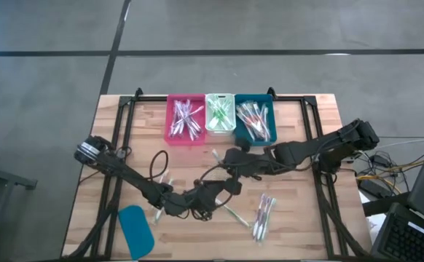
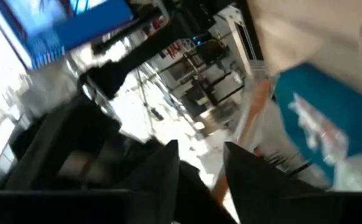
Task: Pick & Place Toothbrushes
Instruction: Put the orange toothbrush into the blue bin
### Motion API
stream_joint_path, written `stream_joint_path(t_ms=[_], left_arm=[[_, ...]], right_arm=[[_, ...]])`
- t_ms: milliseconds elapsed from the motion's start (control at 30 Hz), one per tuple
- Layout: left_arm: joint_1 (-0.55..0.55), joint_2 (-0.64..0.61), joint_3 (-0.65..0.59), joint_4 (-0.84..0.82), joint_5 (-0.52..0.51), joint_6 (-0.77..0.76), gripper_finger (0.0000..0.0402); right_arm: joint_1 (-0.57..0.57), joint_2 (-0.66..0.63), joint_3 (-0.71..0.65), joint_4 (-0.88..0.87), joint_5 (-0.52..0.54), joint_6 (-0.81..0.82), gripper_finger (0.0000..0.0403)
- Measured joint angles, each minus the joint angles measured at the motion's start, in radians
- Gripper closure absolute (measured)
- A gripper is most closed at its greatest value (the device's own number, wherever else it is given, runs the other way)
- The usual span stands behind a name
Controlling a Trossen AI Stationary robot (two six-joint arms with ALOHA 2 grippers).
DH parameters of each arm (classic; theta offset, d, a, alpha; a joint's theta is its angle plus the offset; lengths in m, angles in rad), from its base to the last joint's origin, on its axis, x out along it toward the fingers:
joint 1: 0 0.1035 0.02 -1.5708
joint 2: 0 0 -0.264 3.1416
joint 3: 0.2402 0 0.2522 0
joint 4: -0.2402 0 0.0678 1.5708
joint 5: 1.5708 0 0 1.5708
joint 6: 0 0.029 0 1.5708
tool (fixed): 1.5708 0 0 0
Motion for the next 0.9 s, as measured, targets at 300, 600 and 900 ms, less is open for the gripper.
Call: stream_joint_path(t_ms=[300,600,900], left_arm=[[0.006,-0.062,-0.034,-0.038,-0.049,-0.635,0.0229],[0.102,-0.251,-0.226,-0.150,0.334,-1.191,0.0246],[0.353,-0.507,-0.381,-0.162,0.853,-1.764,0.0272]], right_arm=[[-0.173,-0.030,0.000,-0.295,0.039,0.064,0.0387],[-0.541,-0.028,-0.001,-0.405,-0.230,0.093,0.0387],[-0.777,0.063,-0.006,-0.409,-0.320,0.053,0.0387]])
